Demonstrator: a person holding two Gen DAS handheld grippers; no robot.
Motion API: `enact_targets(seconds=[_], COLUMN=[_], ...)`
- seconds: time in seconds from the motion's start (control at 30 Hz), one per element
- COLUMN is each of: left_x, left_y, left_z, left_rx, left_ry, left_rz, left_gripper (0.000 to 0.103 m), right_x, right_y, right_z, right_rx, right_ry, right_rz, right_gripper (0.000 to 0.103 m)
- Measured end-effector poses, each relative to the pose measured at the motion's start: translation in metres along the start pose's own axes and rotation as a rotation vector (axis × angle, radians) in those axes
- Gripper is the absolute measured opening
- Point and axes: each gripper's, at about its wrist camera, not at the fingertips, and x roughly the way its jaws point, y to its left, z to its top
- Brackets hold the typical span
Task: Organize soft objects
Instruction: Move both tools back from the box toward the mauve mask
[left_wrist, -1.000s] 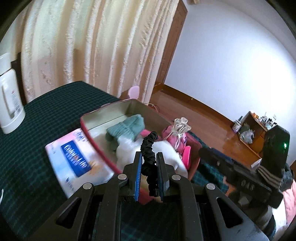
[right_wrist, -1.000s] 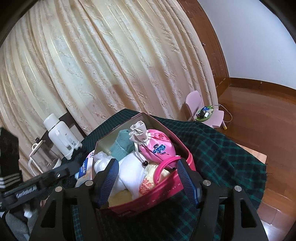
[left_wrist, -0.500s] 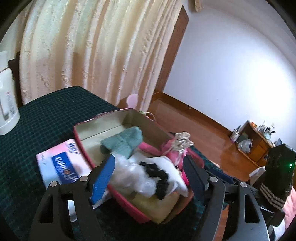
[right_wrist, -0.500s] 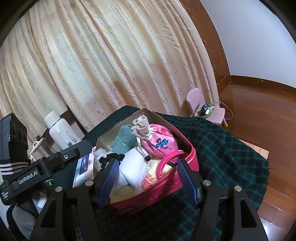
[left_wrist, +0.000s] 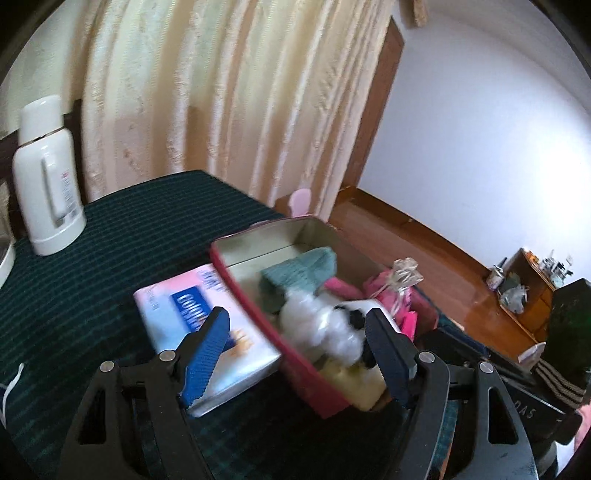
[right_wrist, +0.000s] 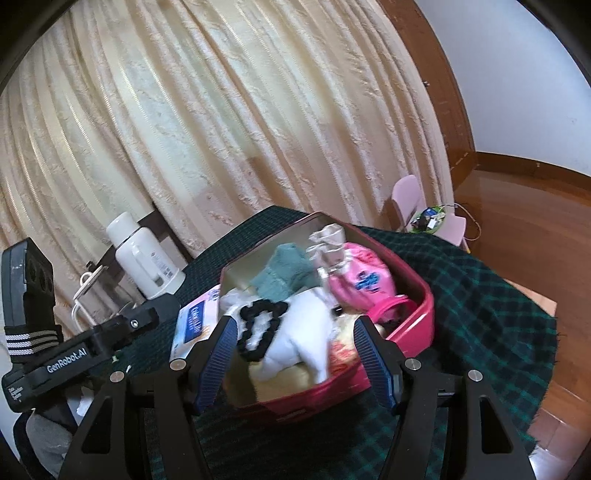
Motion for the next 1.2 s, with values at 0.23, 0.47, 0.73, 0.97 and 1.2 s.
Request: enact_targets(seconds=[0.23, 0.47, 0.73, 0.97, 1.2], left_x=[-0.028, -0.065, -0.105, -0.139, -0.169], left_y=[0.034, 0.077, 0.126, 0.171, 0.223], left_z=[-0.013, -0.028, -0.055, -0.078, -0.106], left_rx=[-0.056, -0.126, -0.187, -0.244, -0.364], left_ry=[0.004, -0.006, -0.011, -0.003, 0.0], left_rz=[0.087, 0.177, 0.321, 0.458, 0.556], left_gripper=[0.077, 0.08, 0.081, 0.081, 0.081], right_x=[0.002, 0.004, 0.013, 0.023, 0.032], right_y=[0.03, 0.063, 0.099, 0.128, 0.151], right_z=[-0.006, -0.015, -0.032, -0.045, -0.057], right_rx=[-0.046, -0.097, -0.152, -0.198, -0.235], right_ry=[0.014, 0.041, 0.103, 0.155, 0.191], right_rz=[0.05, 0.105, 0.168, 0.206, 0.226], right_gripper=[0.069, 0.069, 0.069, 0.069, 0.069])
